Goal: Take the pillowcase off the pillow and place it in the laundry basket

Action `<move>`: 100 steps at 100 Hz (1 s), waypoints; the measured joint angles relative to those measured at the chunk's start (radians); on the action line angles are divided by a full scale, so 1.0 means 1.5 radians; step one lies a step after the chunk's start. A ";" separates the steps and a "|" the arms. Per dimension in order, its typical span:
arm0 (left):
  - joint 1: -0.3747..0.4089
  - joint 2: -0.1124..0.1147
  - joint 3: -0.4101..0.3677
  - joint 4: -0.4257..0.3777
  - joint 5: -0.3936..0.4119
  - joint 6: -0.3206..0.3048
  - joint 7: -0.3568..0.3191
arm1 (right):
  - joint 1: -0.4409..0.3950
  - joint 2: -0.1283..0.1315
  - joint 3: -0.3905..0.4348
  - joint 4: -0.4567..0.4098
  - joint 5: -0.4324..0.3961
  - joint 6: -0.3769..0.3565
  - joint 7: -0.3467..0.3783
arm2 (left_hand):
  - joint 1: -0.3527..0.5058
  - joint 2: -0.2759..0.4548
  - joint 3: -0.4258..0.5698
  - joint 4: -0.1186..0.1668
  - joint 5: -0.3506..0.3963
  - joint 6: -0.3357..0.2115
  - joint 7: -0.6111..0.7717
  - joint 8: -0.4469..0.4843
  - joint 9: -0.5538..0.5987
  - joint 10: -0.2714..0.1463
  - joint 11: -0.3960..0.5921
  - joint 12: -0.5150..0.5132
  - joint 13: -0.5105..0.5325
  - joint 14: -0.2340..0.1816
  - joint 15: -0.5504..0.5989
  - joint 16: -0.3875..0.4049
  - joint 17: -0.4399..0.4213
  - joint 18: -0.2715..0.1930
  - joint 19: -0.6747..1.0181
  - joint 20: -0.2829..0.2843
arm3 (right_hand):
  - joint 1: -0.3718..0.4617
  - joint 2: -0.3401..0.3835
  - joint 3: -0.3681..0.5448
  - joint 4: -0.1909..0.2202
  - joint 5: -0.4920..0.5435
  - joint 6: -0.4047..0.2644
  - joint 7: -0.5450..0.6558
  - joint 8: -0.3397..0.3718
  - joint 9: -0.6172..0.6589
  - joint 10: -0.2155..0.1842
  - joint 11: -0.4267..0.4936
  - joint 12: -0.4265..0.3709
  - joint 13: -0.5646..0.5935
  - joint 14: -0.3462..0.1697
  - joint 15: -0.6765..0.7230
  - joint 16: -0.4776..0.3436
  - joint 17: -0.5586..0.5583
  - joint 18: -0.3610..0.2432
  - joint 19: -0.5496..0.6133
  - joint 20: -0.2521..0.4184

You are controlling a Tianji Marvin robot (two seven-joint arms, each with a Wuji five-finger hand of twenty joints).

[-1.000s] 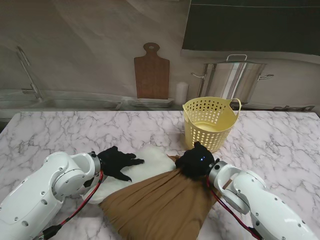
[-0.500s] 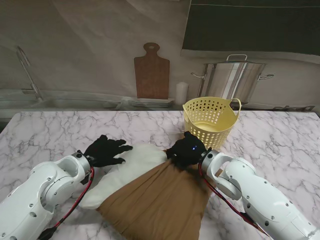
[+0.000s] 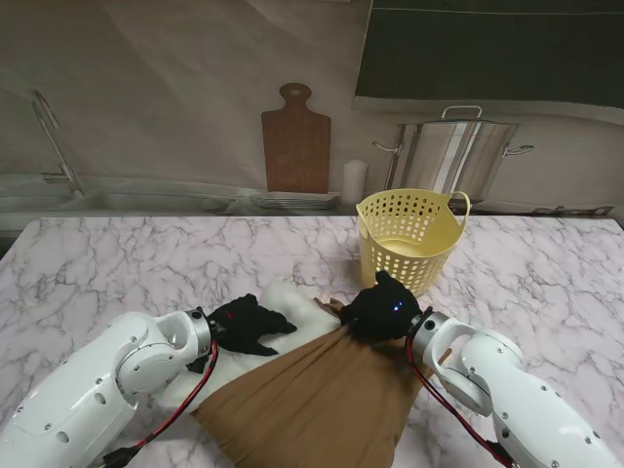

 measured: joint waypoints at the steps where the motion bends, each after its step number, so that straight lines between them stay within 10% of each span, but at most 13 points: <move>1: -0.001 0.001 0.000 -0.004 0.002 0.000 -0.011 | -0.004 0.000 0.003 -0.003 -0.001 -0.001 0.000 | -0.003 0.000 0.000 0.000 -0.005 0.000 -0.002 0.000 -0.002 0.000 -0.001 0.000 -0.001 -0.002 -0.001 0.000 0.000 0.000 0.000 0.000 | 0.000 0.000 0.000 0.000 0.000 0.000 0.000 0.000 0.000 0.000 0.000 0.000 0.000 0.000 0.000 0.000 0.000 0.000 0.000 0.000; 26: -0.012 0.013 0.010 -0.028 0.051 -0.007 -0.053 | -0.097 0.002 0.079 -0.065 -0.034 -0.036 0.037 | -0.042 0.003 0.000 0.001 -0.053 -0.035 -0.026 -0.007 -0.046 -0.044 -0.014 -0.006 -0.034 -0.017 -0.012 -0.004 -0.010 0.000 0.000 -0.003 | 0.000 0.010 0.001 0.000 -0.034 0.000 -0.116 -0.026 0.000 -0.001 -0.002 0.000 0.000 0.000 0.000 0.000 0.000 0.000 0.000 0.000; 49: -0.017 0.013 0.017 -0.026 0.061 0.003 -0.056 | -0.147 0.005 0.121 -0.086 -0.059 -0.022 0.073 | -0.051 0.012 0.001 0.002 -0.065 -0.044 -0.034 -0.017 -0.058 -0.051 -0.019 -0.011 -0.041 -0.019 -0.018 -0.005 -0.010 0.000 0.000 -0.004 | -0.001 0.011 0.008 0.000 -0.051 -0.004 -0.511 -0.026 0.000 0.000 -0.007 0.001 0.000 0.000 0.000 0.000 0.000 0.000 0.000 0.000; 67: -0.018 0.012 0.021 -0.018 0.070 0.019 -0.033 | -0.154 0.006 0.122 -0.079 -0.054 -0.003 0.049 | -0.053 0.019 0.005 0.001 -0.071 -0.055 -0.042 -0.018 -0.062 -0.056 -0.019 -0.013 -0.041 -0.020 -0.018 -0.006 -0.010 -0.001 0.000 -0.004 | -0.004 0.019 0.011 0.000 -0.051 -0.005 -0.525 -0.039 0.000 0.001 -0.038 -0.001 0.000 0.000 -0.032 0.000 0.000 0.000 0.000 0.000; 73: -0.016 0.012 0.020 -0.016 0.074 0.026 -0.025 | -0.154 0.007 0.121 -0.073 -0.034 0.002 0.034 | -0.053 0.019 0.005 0.002 -0.071 -0.059 -0.042 -0.018 -0.062 -0.056 -0.019 -0.013 -0.041 -0.020 -0.018 -0.006 -0.010 -0.001 0.000 -0.004 | -0.022 0.032 -0.003 0.002 -0.095 -0.005 -0.407 -0.069 -0.038 0.012 -0.082 -0.024 -0.031 0.001 -0.094 -0.012 -0.003 0.000 0.000 -0.002; 81: -0.013 0.011 0.016 -0.016 0.074 0.030 -0.021 | -0.157 0.004 0.123 -0.071 0.028 0.012 0.027 | -0.053 0.020 0.003 0.001 -0.071 -0.061 -0.042 -0.018 -0.062 -0.057 -0.019 -0.013 -0.041 -0.020 -0.017 -0.006 -0.010 -0.001 0.000 -0.004 | -0.081 0.074 -0.057 0.020 -0.131 0.003 -0.286 -0.070 -0.099 0.039 -0.132 -0.084 -0.073 0.015 -0.182 -0.037 -0.015 -0.001 -0.003 -0.007; 100: -0.006 0.010 0.005 -0.023 0.080 0.030 -0.020 | -0.206 -0.022 0.149 -0.112 0.164 0.085 0.012 | -0.053 0.020 -0.003 0.001 -0.071 -0.059 -0.042 -0.018 -0.062 -0.056 -0.019 -0.013 -0.041 -0.019 -0.011 -0.006 -0.010 -0.001 0.000 -0.004 | -0.166 0.172 -0.260 0.058 -0.128 0.096 -0.330 -0.015 -0.169 0.155 -0.317 -0.274 -0.135 0.093 -0.326 -0.120 -0.037 0.001 -0.014 -0.016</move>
